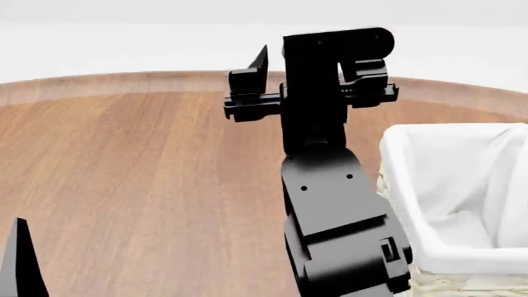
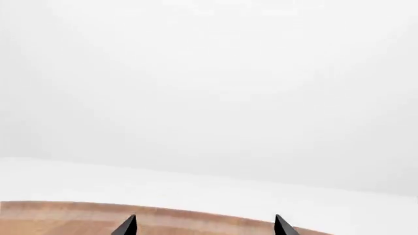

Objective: Pick up the cream cheese box, and put it in the basket.

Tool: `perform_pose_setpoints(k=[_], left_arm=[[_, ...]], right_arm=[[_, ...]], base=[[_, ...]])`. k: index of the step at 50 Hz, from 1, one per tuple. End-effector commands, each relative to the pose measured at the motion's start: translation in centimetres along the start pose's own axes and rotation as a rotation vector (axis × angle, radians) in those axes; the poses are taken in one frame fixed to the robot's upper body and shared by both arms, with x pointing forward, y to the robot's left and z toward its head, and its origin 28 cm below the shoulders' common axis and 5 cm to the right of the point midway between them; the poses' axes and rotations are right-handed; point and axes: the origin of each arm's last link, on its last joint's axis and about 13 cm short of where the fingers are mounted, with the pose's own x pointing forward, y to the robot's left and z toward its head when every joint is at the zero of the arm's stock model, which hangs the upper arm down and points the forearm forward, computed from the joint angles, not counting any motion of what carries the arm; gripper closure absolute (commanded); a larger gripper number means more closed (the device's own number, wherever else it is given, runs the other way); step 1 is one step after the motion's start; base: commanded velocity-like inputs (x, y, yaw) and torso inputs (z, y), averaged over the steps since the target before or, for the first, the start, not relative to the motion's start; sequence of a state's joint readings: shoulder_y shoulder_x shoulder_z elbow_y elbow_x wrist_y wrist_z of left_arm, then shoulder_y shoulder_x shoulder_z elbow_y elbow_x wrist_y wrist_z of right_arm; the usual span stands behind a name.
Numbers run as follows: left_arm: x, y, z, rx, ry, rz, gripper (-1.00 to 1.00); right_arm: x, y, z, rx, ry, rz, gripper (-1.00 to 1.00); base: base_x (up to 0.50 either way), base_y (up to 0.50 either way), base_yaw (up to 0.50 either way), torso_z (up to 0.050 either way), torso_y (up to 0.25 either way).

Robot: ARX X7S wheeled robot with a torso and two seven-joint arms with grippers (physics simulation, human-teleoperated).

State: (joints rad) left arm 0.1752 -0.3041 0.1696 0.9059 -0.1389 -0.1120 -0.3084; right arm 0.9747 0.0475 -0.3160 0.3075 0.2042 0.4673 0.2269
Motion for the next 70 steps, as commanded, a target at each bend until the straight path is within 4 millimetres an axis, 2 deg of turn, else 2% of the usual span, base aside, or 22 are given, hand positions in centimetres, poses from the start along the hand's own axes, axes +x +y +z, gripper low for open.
perform_pose_setpoints(k=[1,15,18,27,35,70], left_arm=[[0.0,-0.1,-0.1,0.004,0.005,0.006,-1.00],[-0.2,-0.1,-0.2,0.001,0.001,-0.002,-1.00],[-0.2,-0.2,-0.1,0.002,-0.001,-0.004,-1.00],[-0.3,-0.2,0.0,-0.004,-0.002,-0.014,-1.00],[-0.4,-0.3,0.0,-0.001,0.001,-0.024,-1.00],[-0.3,-0.2,0.1,0.009,-0.005,-0.023,-1.00]], right_arm=[[0.9,0.9,-4.1,-0.021,0.114,0.006,-1.00],[0.1,0.9,-9.3,-0.023,0.240,-0.011,-1.00],[0.0,0.9,-9.8,-0.023,0.255,-0.012,-1.00],[-0.4,1.0,-10.6,-0.022,0.278,-0.007,-1.00],[-1.0,1.0,-12.4,-0.030,0.313,-0.006,-1.00],[-2.3,0.7,-15.0,-0.044,0.392,-0.015,-1.00]], base=[[0.00,0.00,0.00,0.000,0.000],[0.00,0.00,0.00,0.000,0.000],[0.00,0.00,0.00,0.000,0.000],[0.00,0.00,0.00,0.000,0.001],[0.00,0.00,0.00,0.000,0.000],[0.00,0.00,0.00,0.000,-0.031]])
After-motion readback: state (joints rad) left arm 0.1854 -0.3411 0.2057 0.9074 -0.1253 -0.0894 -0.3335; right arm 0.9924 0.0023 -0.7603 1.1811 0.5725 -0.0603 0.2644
